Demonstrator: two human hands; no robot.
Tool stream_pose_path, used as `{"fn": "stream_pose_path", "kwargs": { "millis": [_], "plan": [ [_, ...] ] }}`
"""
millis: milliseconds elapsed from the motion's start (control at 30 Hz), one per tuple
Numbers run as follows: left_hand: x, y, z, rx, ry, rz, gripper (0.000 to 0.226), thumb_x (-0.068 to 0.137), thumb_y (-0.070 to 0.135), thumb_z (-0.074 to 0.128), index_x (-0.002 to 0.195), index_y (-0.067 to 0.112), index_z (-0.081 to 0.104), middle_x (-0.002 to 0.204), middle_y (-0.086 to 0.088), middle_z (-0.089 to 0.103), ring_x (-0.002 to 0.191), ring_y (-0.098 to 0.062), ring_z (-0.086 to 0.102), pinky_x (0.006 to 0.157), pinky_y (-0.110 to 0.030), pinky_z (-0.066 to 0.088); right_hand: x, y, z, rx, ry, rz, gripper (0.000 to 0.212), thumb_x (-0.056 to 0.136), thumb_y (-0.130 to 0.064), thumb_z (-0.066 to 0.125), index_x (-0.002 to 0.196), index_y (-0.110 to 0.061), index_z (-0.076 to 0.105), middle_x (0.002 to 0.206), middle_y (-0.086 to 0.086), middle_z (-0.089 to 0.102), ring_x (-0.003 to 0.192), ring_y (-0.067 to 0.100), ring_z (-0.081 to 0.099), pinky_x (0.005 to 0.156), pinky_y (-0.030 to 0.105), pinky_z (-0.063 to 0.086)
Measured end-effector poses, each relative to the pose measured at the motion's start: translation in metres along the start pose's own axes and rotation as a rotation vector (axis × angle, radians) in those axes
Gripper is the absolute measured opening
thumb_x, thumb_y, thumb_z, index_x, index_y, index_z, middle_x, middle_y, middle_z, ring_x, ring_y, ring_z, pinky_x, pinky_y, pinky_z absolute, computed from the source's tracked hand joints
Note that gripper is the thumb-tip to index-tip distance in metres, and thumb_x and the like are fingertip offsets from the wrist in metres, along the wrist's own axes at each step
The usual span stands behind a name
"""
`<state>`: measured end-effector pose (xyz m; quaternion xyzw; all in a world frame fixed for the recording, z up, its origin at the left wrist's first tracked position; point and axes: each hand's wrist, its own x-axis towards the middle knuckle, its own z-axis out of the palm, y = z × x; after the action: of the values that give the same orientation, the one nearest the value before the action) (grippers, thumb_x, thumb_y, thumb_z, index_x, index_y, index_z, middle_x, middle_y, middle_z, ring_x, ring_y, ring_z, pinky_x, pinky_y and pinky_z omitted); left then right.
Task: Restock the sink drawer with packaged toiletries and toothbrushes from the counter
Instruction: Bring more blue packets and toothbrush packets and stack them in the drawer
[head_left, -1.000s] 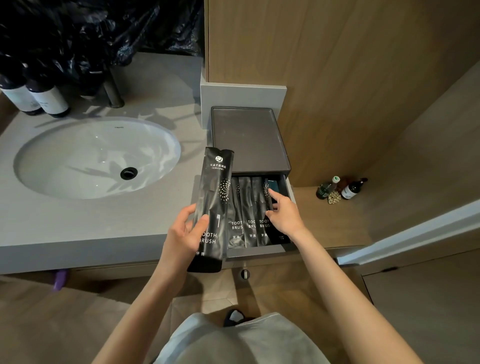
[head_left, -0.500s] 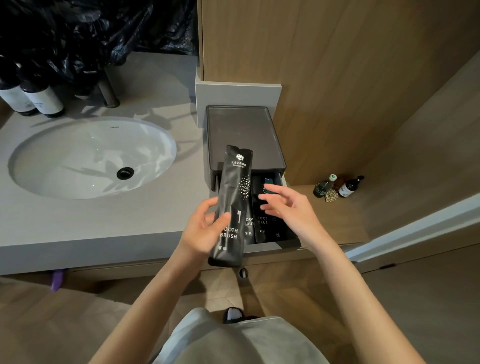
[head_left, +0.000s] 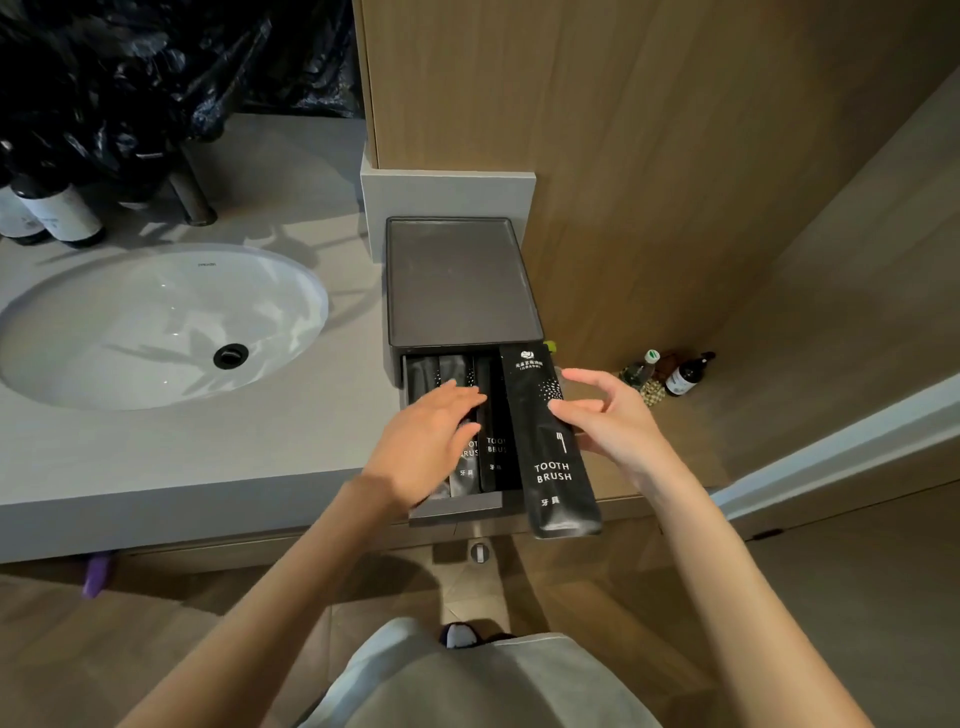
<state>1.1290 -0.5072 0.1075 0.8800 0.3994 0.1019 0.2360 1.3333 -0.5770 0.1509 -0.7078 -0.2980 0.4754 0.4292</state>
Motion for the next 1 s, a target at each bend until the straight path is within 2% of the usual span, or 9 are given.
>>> {"fn": "stream_pose_path", "kwargs": {
  "millis": [100,267,367,467,533,633,700,867,1000],
  "plan": [
    [0.02,-0.008,0.007,0.227,-0.198,0.129,0.064,0.097,0.047,0.042,0.152,0.024,0.02,0.161,0.006,0.011,0.149,-0.015,-0.003,0.121,-0.042,0.006,0.005,0.005,-0.007,-0.061,-0.026,0.049,0.046,0.084,-0.007,0.07,0.127,-0.014,0.055,0.091,0.013,0.074,0.077,0.022,0.069,0.085,0.046,0.054],
    [0.036,-0.013,0.012,0.578,-0.39,0.147,0.084,0.088,0.069,0.032,0.153,0.028,-0.002,0.161,0.005,-0.007,0.146,-0.025,-0.021,0.115,-0.055,-0.012,0.01,0.007,-0.007,-0.178,-0.062,0.047,0.041,0.085,-0.006,0.068,0.124,-0.015,0.057,0.084,0.009,0.072,0.071,0.017,0.068,0.066,0.03,0.055],
    [0.034,-0.018,0.015,0.614,-0.377,0.129,0.084,0.086,0.073,0.025,0.152,0.03,-0.004,0.161,0.005,-0.009,0.145,-0.025,-0.021,0.116,-0.057,-0.012,0.015,0.006,-0.005,-0.253,-0.054,0.019,0.036,0.086,-0.008,0.067,0.119,-0.018,0.06,0.084,0.012,0.072,0.082,0.026,0.071,0.076,0.038,0.056],
    [0.03,-0.021,0.018,0.594,-0.355,0.11,0.085,0.086,0.074,0.025,0.153,0.029,-0.002,0.162,0.007,-0.007,0.147,-0.023,-0.018,0.117,-0.056,-0.007,0.024,0.007,0.001,-0.355,-0.033,-0.033,0.032,0.084,-0.014,0.069,0.114,-0.023,0.064,0.078,0.005,0.071,0.086,0.021,0.071,0.088,0.04,0.055],
    [0.029,-0.021,0.018,0.603,-0.349,0.104,0.087,0.085,0.075,0.026,0.153,0.027,-0.002,0.162,0.007,-0.005,0.147,-0.021,-0.017,0.117,-0.056,-0.006,0.03,0.005,0.006,-0.39,-0.017,-0.057,0.032,0.084,-0.016,0.069,0.114,-0.022,0.065,0.071,-0.001,0.067,0.08,0.017,0.068,0.083,0.034,0.054],
    [0.028,-0.022,0.017,0.6,-0.351,0.093,0.092,0.083,0.077,0.027,0.153,0.026,-0.003,0.162,0.007,-0.005,0.147,-0.02,-0.016,0.118,-0.055,-0.004,0.038,0.002,0.016,-0.442,0.01,-0.087,0.032,0.086,-0.016,0.067,0.118,-0.02,0.064,0.072,-0.001,0.064,0.067,0.009,0.059,0.064,0.02,0.045],
    [0.026,-0.022,0.016,0.595,-0.348,0.092,0.094,0.082,0.078,0.027,0.153,0.025,-0.004,0.162,0.006,-0.005,0.148,-0.02,-0.016,0.118,-0.054,-0.004,0.041,0.0,0.023,-0.543,0.032,-0.138,0.032,0.089,-0.017,0.063,0.121,-0.02,0.062,0.078,0.0,0.063,0.07,0.007,0.056,0.064,0.018,0.041],
    [0.025,-0.024,0.015,0.597,-0.345,0.105,0.097,0.081,0.078,0.029,0.153,0.023,-0.005,0.162,0.005,-0.005,0.148,-0.021,-0.015,0.118,-0.054,-0.005,0.042,0.008,0.042,-0.825,0.144,-0.296,0.035,0.093,-0.01,0.055,0.128,-0.014,0.059,0.12,0.011,0.062,0.109,0.027,0.06,0.096,0.036,0.046],
    [0.029,-0.023,0.013,0.628,-0.335,0.138,0.098,0.079,0.08,0.031,0.153,0.023,0.003,0.162,0.001,0.005,0.149,-0.024,-0.007,0.117,-0.057,-0.001,0.041,0.017,0.045,-0.88,0.175,-0.353,0.043,0.092,-0.003,0.052,0.132,-0.018,0.054,0.119,0.011,0.055,0.103,0.029,0.06,0.089,0.039,0.049]
  ]
}}
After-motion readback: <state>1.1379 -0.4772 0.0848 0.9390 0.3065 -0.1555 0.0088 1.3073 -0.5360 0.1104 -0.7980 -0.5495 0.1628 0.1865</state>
